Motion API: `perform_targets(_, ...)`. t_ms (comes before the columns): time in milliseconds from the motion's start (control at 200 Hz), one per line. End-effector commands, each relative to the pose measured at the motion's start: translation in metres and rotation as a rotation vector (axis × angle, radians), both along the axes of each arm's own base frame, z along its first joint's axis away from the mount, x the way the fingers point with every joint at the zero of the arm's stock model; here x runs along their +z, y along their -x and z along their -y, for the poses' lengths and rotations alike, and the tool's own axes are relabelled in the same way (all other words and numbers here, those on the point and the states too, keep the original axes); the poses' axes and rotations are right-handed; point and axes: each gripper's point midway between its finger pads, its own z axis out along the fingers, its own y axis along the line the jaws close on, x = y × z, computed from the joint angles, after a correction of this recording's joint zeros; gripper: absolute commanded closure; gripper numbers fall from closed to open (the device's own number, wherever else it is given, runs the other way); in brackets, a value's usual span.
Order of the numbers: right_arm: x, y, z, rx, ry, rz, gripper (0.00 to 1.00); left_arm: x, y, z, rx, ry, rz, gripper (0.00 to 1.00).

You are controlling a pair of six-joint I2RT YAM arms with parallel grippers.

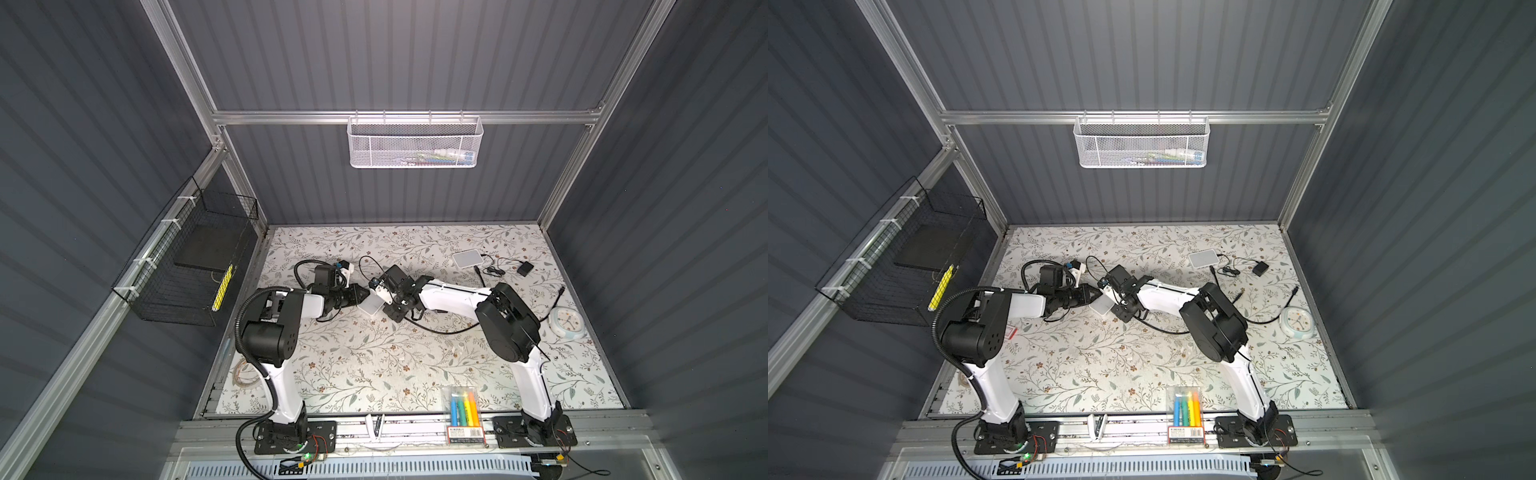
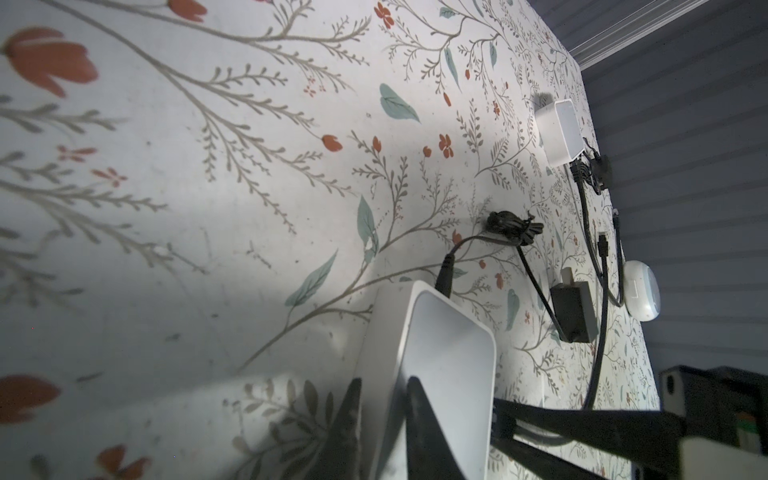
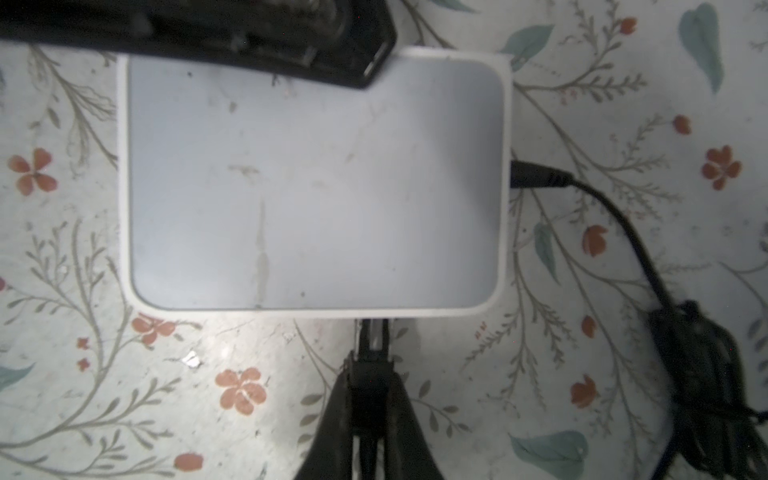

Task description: Insert the plug into the switch port

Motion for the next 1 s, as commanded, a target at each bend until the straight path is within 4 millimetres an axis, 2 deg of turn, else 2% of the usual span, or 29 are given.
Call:
perform_targets(0,0.023,0.008,-0.028,0.055,-0.115,0.007,0.91,-0.049,0.055,0.005,-0.038,-0.036,-0.248,0.81)
perform_targets(165,0.016,0.015,-0.013,0.055,-0.063,-0.014,0.81,-0.058,0.053,-0.005,0.011,-0.092,-0.279,0.82)
perform_targets(220,0.011,0.022,-0.001,0.055,-0.022,-0.042,0.80,-0.063,0.051,-0.013,0.047,-0.122,-0.313,0.81)
perform_targets(355,0.008,0.033,0.023,0.038,0.028,-0.078,0.76,-0.058,0.039,-0.025,0.119,-0.122,-0.311,0.80)
perform_targets(510,0.012,0.050,0.043,0.032,0.052,-0.128,0.69,-0.058,0.027,-0.039,0.194,-0.184,-0.306,0.80)
perform_targets(640,0.020,0.058,0.054,0.026,0.038,-0.140,0.66,-0.056,0.022,-0.039,0.201,-0.182,-0.299,0.80)
perform_targets(740,0.018,0.052,0.054,0.016,0.018,-0.143,0.65,-0.054,0.021,-0.037,0.199,-0.171,-0.295,0.80)
perform_targets(865,0.008,0.040,0.045,0.019,-0.014,-0.156,0.65,-0.050,0.022,-0.033,0.182,-0.151,-0.289,0.80)
perform_targets(996,0.007,0.027,0.033,0.027,-0.047,-0.151,0.66,-0.044,0.024,-0.032,0.162,-0.149,-0.277,0.80)
